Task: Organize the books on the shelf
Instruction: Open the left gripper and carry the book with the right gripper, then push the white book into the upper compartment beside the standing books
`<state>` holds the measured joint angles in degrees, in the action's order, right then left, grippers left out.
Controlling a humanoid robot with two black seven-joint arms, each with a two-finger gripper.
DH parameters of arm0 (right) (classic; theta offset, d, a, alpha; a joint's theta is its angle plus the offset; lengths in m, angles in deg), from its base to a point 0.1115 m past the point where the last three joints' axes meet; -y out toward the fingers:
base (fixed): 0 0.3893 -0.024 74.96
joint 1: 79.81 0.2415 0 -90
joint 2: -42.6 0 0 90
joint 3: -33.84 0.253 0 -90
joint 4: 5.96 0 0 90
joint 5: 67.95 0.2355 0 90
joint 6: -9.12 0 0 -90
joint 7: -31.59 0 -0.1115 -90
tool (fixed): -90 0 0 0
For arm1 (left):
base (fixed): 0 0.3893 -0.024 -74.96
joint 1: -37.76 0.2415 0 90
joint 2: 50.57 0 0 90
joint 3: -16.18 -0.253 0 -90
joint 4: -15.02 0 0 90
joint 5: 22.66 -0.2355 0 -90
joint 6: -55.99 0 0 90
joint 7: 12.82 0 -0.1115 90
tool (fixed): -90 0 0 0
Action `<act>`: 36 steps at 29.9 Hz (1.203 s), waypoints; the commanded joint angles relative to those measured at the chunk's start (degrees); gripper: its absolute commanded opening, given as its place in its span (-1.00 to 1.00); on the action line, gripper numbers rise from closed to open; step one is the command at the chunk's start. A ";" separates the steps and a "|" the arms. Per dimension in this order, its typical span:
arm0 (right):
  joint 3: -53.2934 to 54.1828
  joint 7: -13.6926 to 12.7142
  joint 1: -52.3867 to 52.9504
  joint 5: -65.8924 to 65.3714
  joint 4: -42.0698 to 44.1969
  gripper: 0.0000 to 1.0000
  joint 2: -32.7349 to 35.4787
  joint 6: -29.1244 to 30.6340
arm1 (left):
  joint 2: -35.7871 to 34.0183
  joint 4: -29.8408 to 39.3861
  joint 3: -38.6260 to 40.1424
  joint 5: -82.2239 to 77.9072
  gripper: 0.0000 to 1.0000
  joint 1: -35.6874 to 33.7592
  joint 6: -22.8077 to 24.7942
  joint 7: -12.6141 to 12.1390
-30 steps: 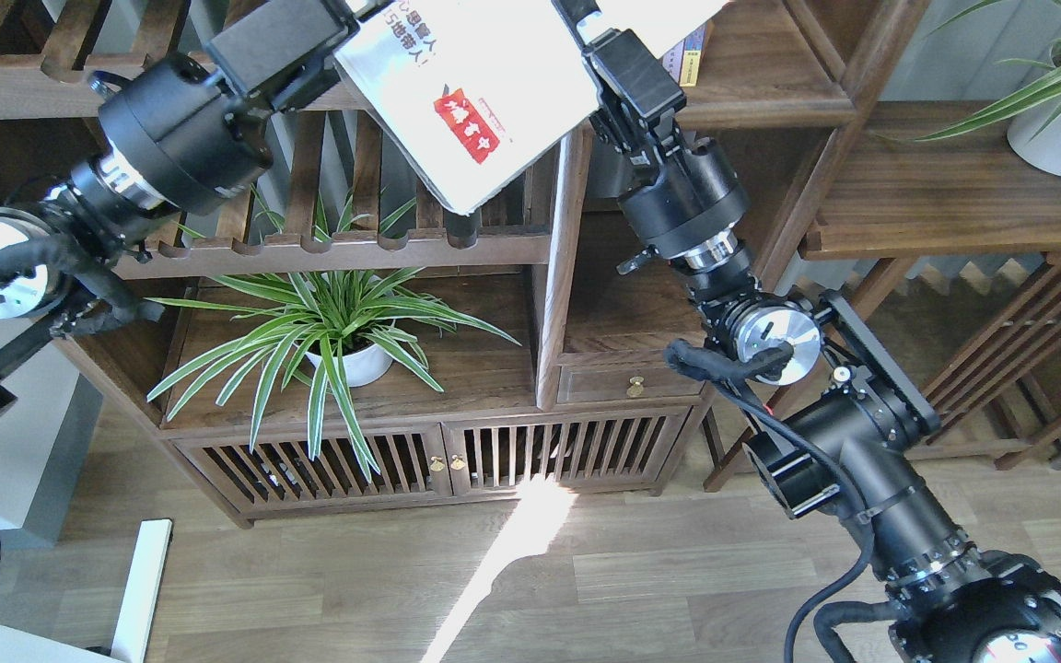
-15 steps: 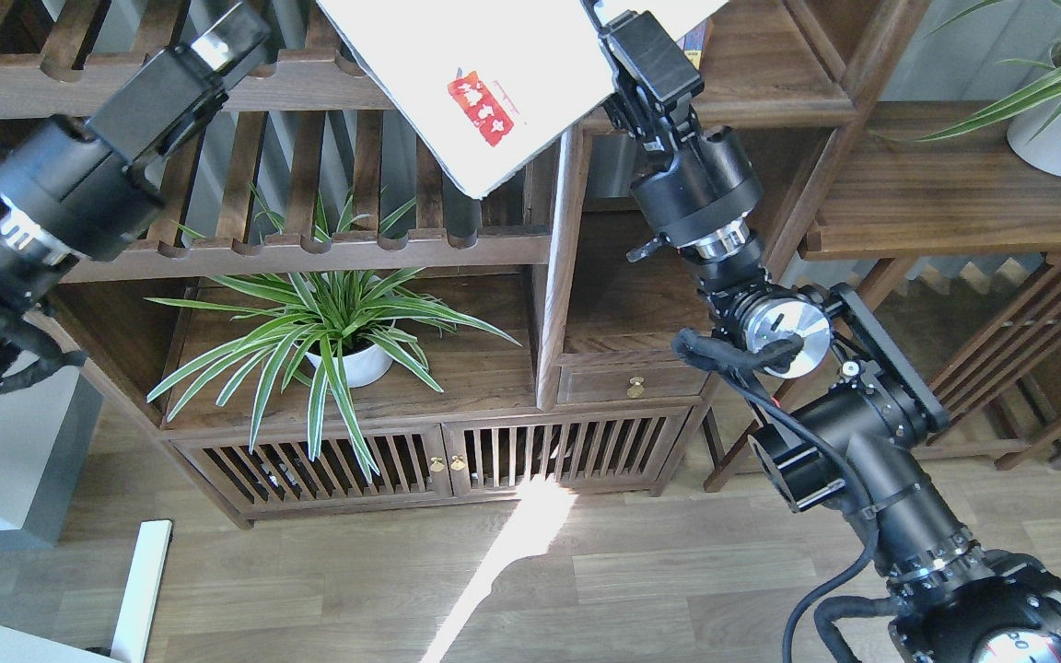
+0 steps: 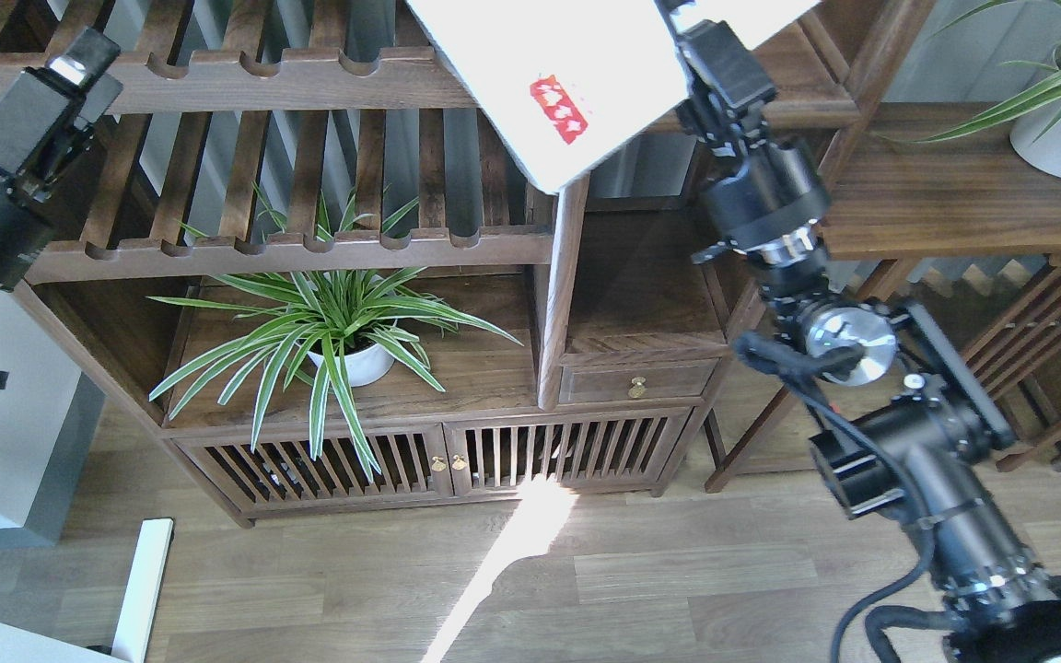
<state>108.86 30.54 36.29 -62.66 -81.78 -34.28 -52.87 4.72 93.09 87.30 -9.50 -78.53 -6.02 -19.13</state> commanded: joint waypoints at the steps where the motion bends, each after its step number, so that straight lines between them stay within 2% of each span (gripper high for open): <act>1: 1.17 0.00 -0.70 1.13 0.05 -0.89 5.68 -0.01 | -0.01 -0.99 -0.02 -0.15 0.97 0.01 0.00 -0.10; 13: 0.83 -1.14 -0.53 0.87 0.32 -0.90 17.73 -0.01 | -0.01 -1.16 -0.55 -0.33 0.97 1.33 0.00 -0.19; 16: 0.83 -2.81 0.97 0.87 0.49 -0.90 19.22 -0.01 | -0.01 -1.16 -0.55 -0.33 0.97 1.59 0.00 -0.19; 20: 0.56 -6.49 5.36 0.60 1.02 -0.89 19.58 -7.52 | -0.01 -1.16 -0.55 -0.24 0.97 2.38 0.00 -0.19; 23: 0.39 -9.22 7.99 0.43 2.16 -0.90 19.58 -9.73 | 0.08 -1.16 -0.64 -0.24 0.97 2.38 0.00 -0.19; 31: -0.23 -14.41 10.82 -2.21 4.80 -0.90 19.41 -9.47 | -0.01 -1.16 -0.55 -0.24 0.97 2.47 0.00 -0.19; 36: -0.05 -14.59 9.67 -2.30 4.80 -0.90 19.75 -7.27 | 0.08 -1.16 -0.64 -0.24 0.97 2.73 0.00 -0.19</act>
<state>108.63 16.15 46.60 -64.86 -77.00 -14.88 -61.45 4.76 91.92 86.67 -9.74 -75.99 -6.02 -19.33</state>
